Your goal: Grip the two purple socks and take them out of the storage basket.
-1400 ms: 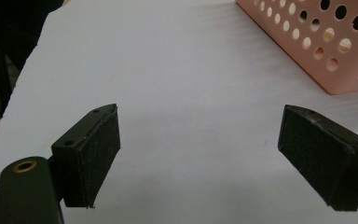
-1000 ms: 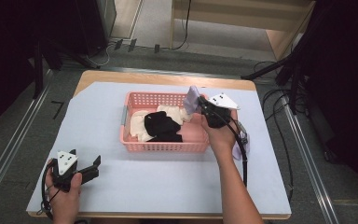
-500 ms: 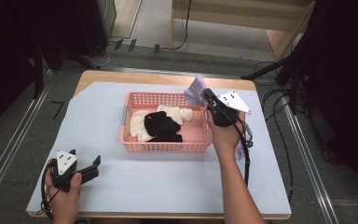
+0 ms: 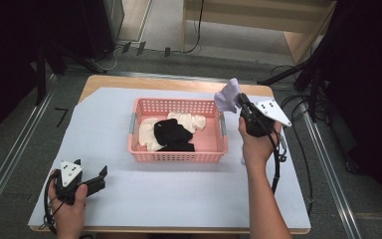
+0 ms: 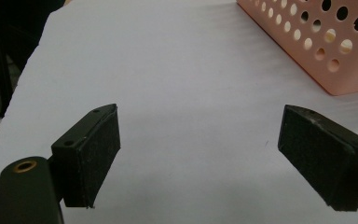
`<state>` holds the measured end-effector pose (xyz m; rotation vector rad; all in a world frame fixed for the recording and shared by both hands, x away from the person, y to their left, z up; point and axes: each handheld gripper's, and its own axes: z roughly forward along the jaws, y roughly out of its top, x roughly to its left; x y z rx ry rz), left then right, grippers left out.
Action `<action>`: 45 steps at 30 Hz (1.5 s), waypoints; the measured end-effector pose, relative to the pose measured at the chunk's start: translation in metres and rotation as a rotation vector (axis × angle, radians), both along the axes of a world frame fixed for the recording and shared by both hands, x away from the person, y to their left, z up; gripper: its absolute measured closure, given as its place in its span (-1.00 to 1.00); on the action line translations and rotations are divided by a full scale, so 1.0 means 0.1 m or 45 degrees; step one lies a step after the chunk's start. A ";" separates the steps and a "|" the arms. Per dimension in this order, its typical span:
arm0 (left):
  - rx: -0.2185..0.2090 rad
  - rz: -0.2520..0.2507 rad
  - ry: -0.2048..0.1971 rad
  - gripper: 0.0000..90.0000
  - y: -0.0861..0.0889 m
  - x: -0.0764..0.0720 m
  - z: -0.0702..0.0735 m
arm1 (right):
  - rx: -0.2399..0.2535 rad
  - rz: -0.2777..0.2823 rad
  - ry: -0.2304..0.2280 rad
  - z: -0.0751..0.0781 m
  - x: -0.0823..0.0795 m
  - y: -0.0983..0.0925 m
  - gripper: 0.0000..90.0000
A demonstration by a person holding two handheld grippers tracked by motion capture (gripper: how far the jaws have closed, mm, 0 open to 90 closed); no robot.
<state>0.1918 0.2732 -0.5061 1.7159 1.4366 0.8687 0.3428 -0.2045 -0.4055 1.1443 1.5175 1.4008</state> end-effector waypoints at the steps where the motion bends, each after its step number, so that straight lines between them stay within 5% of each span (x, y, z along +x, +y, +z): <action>1: 0.000 0.001 0.001 -0.69 0.00 0.00 0.00 | 0.001 -0.007 0.001 -0.01 0.00 -0.04 0.97; 8: 0.008 0.002 -0.006 -0.69 0.00 0.00 0.00 | 0.006 -0.079 0.040 -0.17 -0.06 -0.30 0.97; 22: 0.002 0.004 -0.002 -0.69 0.01 -0.01 0.00 | -0.030 -0.122 0.150 -0.56 -0.17 -0.49 0.96; 34: -0.017 0.013 -0.008 -0.69 0.02 -0.01 0.00 | 0.080 -0.071 0.195 -0.73 -0.42 -0.66 0.38; 45: -0.018 0.013 -0.001 -0.69 0.02 -0.01 0.01 | 0.121 -0.075 0.213 -0.91 -0.74 -0.85 0.31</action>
